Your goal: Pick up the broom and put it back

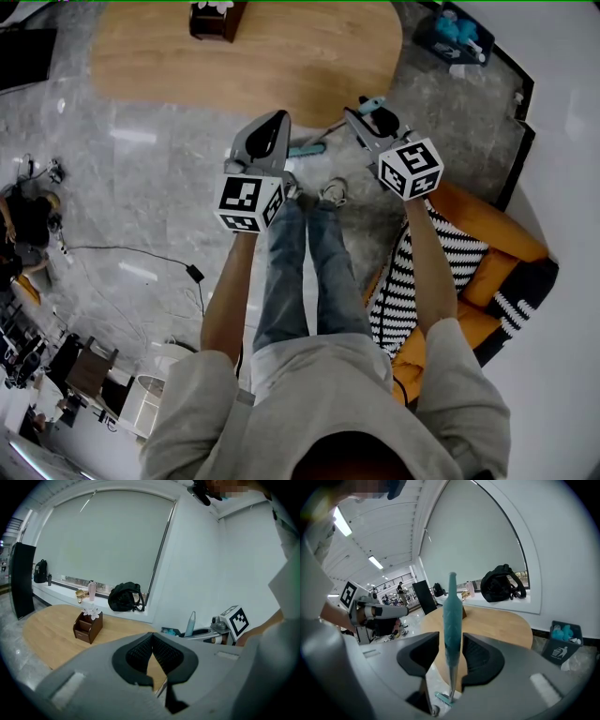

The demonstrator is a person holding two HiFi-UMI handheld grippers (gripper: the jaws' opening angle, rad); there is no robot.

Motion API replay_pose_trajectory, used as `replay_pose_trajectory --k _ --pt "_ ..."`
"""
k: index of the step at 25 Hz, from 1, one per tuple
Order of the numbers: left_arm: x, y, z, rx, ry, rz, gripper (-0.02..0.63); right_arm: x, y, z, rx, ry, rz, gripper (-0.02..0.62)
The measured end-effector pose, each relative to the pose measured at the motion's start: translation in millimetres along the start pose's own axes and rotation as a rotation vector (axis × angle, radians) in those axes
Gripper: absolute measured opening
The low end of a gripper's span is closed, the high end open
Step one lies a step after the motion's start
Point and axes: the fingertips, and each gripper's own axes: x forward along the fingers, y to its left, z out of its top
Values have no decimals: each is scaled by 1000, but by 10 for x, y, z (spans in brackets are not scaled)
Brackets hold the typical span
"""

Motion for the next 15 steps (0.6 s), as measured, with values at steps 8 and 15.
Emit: replay_pose_trajectory --k 8,15 --pt "-43 2 22 5 -4 -6 1 -114 -9 -61 7 3 -36 165" --pt "-114 -83 132 26 -7 -19 0 -529 -58 -115 48 -32 -131 141"
